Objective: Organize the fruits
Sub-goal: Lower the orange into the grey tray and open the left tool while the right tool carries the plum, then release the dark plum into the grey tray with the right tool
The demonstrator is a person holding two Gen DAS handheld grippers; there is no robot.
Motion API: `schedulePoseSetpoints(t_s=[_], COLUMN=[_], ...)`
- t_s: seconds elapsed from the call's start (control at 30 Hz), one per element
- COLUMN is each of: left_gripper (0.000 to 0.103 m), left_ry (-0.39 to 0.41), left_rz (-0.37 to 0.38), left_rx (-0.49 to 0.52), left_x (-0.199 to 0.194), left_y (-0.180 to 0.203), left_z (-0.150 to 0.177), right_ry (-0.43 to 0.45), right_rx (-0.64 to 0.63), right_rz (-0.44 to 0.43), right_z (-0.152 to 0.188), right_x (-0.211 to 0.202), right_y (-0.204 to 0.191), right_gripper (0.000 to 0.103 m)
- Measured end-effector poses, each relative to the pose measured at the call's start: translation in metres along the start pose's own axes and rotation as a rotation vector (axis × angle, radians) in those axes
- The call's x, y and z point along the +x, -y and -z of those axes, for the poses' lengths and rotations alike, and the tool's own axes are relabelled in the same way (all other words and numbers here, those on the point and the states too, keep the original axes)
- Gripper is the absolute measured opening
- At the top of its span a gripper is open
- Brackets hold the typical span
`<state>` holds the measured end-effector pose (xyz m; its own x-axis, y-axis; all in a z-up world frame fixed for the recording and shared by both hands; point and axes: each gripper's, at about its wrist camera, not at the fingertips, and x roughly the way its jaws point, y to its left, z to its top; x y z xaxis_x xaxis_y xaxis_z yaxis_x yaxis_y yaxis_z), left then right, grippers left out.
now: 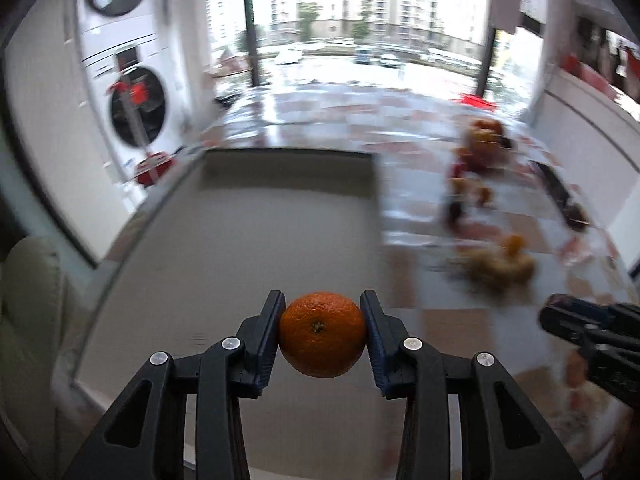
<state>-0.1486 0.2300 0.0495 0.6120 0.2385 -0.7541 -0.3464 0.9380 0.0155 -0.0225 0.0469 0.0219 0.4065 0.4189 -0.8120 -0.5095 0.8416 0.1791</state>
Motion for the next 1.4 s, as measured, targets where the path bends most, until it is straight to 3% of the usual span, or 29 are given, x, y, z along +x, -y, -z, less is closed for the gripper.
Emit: schedulePoseSetpoints(t_s=[0.1,0.27,0.53,0.57,0.67,0.73,0.77,0.8,0.9,1.0,1.13,1.27,1.4], left_gripper=[0.041,0.041,0.042,0.046,0.084,0.085,0.085,0.085,0.085,0.085,0.085,0.085,0.085], left_ry=[-0.020,-0.077,-0.061,-0.056,-0.045,-0.017,-0.018,-0.024,-0.013,0.015,0.077,0.116,0.100], left_rz=[-0.058,-0.081,-0.099,-0.104,-0.139,-0.145,-0.143,-0.148,-0.160,-0.122,-0.016,0.068,0.187], left_rx=[-0.032,-0.104,-0.110,-0.106,-0.130,-0.156,-0.166,-0.174,-0.212,-0.281,-0.352,-0.342,-0.331], left_x=[0.013,0.027,0.032,0.032,0.031,0.028,0.027,0.026,0.017,0.000,-0.034,-0.061,-0.070], left_y=[-0.027,-0.062,-0.073,-0.072,-0.076,-0.083,-0.086,-0.087,-0.091,-0.098,-0.096,-0.070,-0.042], left_z=[0.003,0.008,0.013,0.014,0.014,0.014,0.013,0.012,0.009,0.001,-0.017,-0.036,-0.045], right_ry=[-0.005,-0.015,-0.085,-0.088,-0.068,-0.045,-0.032,-0.015,0.021,0.031,0.032,0.040,0.021], right_rx=[-0.035,-0.101,-0.186,-0.193,-0.214,-0.213,-0.217,-0.220,-0.209,-0.237,-0.326,-0.386,-0.413], right_rz=[-0.064,-0.146,-0.197,-0.190,-0.163,-0.181,-0.150,-0.117,-0.084,0.002,0.112,0.130,0.121], right_z=[-0.016,-0.033,-0.032,-0.031,-0.030,-0.034,-0.035,-0.035,-0.034,-0.027,-0.001,0.024,0.039], right_x=[0.010,0.028,0.059,0.059,0.052,0.045,0.042,0.038,0.023,0.016,0.009,0.001,-0.002], right_y=[-0.033,-0.086,-0.137,-0.140,-0.139,-0.136,-0.134,-0.133,-0.122,-0.116,-0.117,-0.123,-0.132], right_gripper=[0.032,0.032,0.034,0.040,0.055,0.071,0.088,0.093,0.093,0.094,0.094,0.094,0.094])
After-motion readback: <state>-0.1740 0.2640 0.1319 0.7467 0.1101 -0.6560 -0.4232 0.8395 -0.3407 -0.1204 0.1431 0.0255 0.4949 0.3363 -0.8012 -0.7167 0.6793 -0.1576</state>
